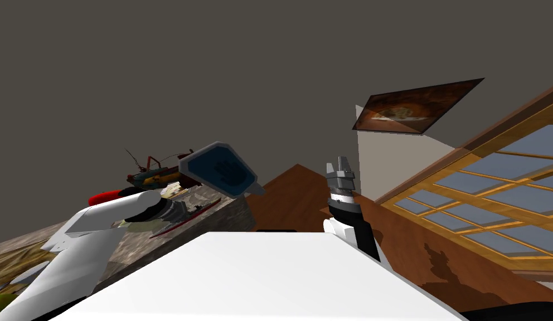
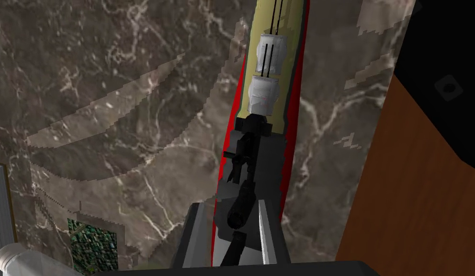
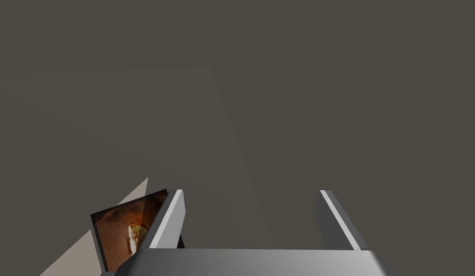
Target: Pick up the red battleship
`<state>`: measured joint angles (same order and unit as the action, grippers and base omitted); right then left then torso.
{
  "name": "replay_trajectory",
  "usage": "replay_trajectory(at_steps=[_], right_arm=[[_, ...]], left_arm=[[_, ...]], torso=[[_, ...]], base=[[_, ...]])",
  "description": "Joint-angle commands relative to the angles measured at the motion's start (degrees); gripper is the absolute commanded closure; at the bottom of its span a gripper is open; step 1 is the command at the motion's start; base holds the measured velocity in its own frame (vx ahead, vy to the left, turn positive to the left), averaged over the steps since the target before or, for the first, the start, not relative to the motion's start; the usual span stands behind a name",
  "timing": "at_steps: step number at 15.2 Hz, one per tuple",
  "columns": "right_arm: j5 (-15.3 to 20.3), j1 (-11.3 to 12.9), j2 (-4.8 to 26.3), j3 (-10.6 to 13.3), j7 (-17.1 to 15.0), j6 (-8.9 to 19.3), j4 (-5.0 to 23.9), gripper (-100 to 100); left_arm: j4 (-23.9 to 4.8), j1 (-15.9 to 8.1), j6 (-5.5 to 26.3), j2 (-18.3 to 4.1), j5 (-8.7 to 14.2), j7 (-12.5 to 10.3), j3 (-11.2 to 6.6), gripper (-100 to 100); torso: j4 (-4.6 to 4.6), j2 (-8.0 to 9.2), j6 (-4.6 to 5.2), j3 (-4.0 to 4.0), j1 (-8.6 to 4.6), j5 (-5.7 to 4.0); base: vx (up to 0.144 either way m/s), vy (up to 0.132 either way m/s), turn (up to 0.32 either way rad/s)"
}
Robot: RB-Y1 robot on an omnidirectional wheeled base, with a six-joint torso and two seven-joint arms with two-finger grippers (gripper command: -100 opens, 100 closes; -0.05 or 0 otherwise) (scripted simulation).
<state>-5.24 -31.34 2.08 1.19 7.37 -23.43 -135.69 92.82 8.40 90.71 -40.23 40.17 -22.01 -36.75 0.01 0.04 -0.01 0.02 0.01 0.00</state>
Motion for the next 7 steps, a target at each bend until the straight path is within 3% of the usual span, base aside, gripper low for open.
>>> replay_trajectory(at_steps=[1,3,6,7], right_arm=[[0.00,0.00,0.00,0.00,0.00,0.00,0.00,0],[0.00,0.00,0.00,0.00,0.00,0.00,0.00,0],[0.00,0.00,0.00,0.00,0.00,0.00,0.00,0],[0.00,0.00,0.00,0.00,0.00,0.00,0.00,0]], left_arm=[[0.00,0.00,0.00,0.00,0.00,0.00,0.00,100],[0.00,0.00,0.04,0.00,0.02,0.00,0.01,100],[2.43,0.44,2.94,-1.17,1.21,-0.84,-1.26,100],[1.90,0.44,1.87,-0.68,0.82,-0.60,-0.85,100]], torso=[[0.00,0.00,0.00,0.00,0.00,0.00],[-0.01,-0.02,0.00,-0.01,0.03,0.02],[0.01,-0.01,-0.02,0.00,-0.02,-0.03],[0.02,0.01,-0.02,0.01,-0.06,-0.06]], base=[[0.000,0.000,0.000],[0.000,0.000,0.000],[0.000,-0.011,0.019],[0.002,-0.007,0.011]])
